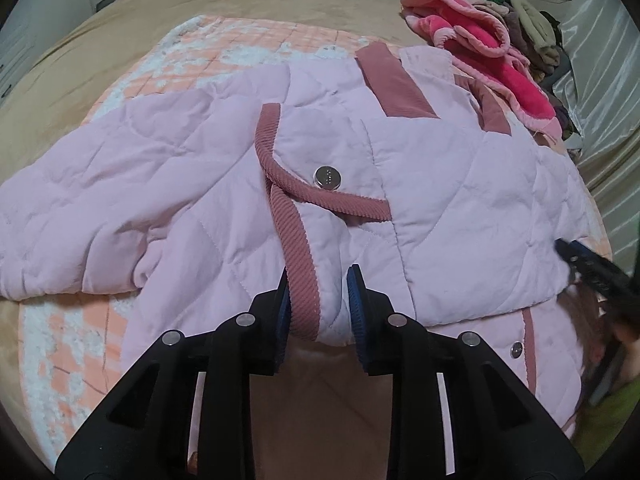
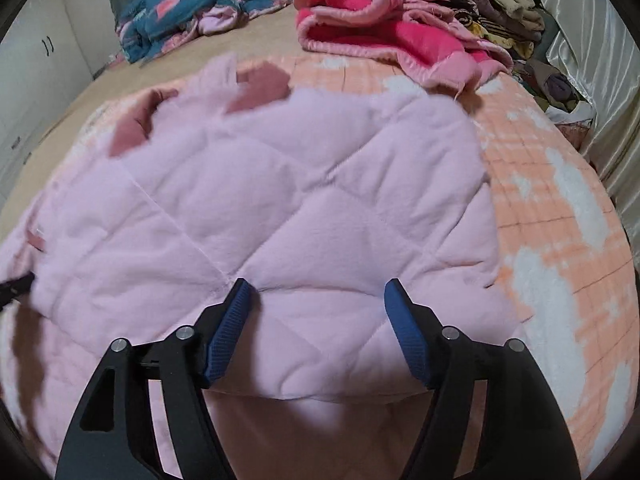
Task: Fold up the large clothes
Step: 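Open the left tool and withdraw it from the folded panel, then move the left tool to the other sleeve cuff and grasp it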
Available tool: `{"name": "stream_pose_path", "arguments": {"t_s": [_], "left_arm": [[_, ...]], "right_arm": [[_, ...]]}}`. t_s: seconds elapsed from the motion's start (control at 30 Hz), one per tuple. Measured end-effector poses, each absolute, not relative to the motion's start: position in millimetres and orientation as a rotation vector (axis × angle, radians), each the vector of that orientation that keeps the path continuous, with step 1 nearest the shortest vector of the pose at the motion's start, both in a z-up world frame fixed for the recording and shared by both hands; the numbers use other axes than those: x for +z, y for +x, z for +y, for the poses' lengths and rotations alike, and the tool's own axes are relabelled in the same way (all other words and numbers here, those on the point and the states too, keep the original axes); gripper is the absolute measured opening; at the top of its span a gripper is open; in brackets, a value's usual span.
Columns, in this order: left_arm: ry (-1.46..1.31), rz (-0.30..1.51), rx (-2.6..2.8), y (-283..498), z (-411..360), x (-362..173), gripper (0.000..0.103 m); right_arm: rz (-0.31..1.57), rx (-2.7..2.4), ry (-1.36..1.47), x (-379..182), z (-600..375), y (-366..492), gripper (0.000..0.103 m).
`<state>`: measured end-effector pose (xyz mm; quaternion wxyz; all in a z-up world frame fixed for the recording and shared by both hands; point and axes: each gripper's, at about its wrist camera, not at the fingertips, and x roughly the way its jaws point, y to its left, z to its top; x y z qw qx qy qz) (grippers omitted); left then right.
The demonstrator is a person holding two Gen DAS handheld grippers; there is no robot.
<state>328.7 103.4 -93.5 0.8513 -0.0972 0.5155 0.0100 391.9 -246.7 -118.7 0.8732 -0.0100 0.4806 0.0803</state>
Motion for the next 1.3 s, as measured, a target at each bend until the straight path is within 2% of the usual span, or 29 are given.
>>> {"name": "stream_pose_path", "arguments": {"t_s": [0.2,0.3,0.4,0.47,0.53,0.6,0.77,0.83,1.3], "left_arm": [[-0.155,1.062,0.037,323.0,93.8,-86.6,0.021],[-0.134,1.043,0.041,317.4,91.6,-79.8,0.023],[-0.136,1.025,0.046,309.9,92.3,-72.4,0.027],[-0.127,1.014,0.048,305.1,92.0,-67.4,0.035],[-0.120,0.997,0.051,299.3,91.9,-60.1,0.043],[-0.118,0.983,0.053,295.0,91.4,-54.7,0.052],[-0.144,0.954,0.056,281.3,93.0,-42.0,0.086],[-0.148,0.942,0.065,276.4,94.1,-38.1,0.094],[-0.158,0.899,0.188,234.1,135.2,-20.7,0.094]], "right_arm": [[0.988,0.153,0.018,-108.5,-245.1,379.4,0.070],[0.953,0.183,0.095,-98.9,-245.6,360.0,0.080],[0.907,0.186,0.118,-88.2,-242.9,340.5,0.084],[0.885,0.186,0.128,-81.4,-242.1,329.4,0.086],[0.857,0.189,0.136,-73.3,-242.6,318.3,0.093],[0.836,0.192,0.135,-66.2,-242.6,309.3,0.094],[0.802,0.202,0.146,-51.5,-245.9,289.9,0.095],[0.791,0.201,0.154,-47.4,-246.6,283.4,0.095],[0.764,0.266,0.138,-23.6,-207.8,260.1,0.095]]}}
